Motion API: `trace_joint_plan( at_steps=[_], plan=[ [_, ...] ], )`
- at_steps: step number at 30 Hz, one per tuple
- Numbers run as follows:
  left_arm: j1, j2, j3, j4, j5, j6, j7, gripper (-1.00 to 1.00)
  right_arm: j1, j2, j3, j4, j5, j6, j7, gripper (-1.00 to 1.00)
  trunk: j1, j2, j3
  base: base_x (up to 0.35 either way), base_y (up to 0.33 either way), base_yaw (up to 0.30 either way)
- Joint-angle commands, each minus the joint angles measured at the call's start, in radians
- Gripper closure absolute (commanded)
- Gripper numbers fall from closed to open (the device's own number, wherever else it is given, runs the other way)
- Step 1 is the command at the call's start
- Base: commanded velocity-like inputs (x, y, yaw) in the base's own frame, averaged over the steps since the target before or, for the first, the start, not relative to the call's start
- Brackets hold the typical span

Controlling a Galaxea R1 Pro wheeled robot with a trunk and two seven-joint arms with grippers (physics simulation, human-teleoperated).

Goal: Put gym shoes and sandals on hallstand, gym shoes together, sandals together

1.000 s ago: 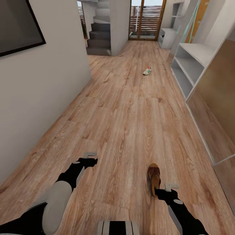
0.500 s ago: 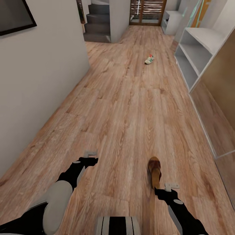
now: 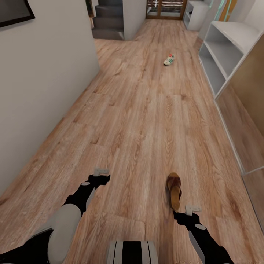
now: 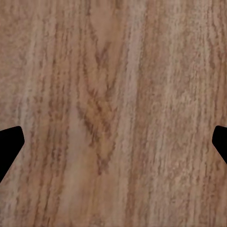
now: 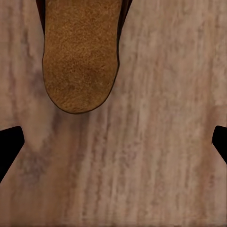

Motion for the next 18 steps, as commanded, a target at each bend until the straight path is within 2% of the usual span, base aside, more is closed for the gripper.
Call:
trace_joint_plan(
  at_steps=[1, 2, 7, 18],
  plan=[
    [0.000, -0.002, 0.007, -0.003, -0.007, -0.009, -0.009, -1.00, 0.000, 0.000, 0.001, -0.002, -0.004, 0.006, -0.003, -1.00, 0.000, -0.001, -0.006, 0.000, 0.000, 0.000],
    [-0.001, -0.003, 0.007, -0.003, -0.007, -0.028, -0.010, -1.00, 0.000, 0.000, 0.001, -0.002, -0.004, 0.006, -0.003, -1.00, 0.001, -0.001, -0.012, 0.000, 0.000, 0.000],
    [-0.001, -0.002, 0.008, -0.003, -0.007, -0.035, -0.012, -1.00, 0.000, 0.000, 0.001, -0.002, -0.004, 0.006, -0.003, -1.00, 0.003, -0.002, -0.039, 0.000, 0.000, 0.000],
    [0.000, -0.002, 0.006, -0.002, -0.008, -0.040, -0.013, -1.00, 0.000, 0.000, 0.003, 0.001, -0.004, 0.005, -0.003, -1.00, 0.003, -0.002, -0.049, 0.000, 0.000, 0.000]
  ],
)
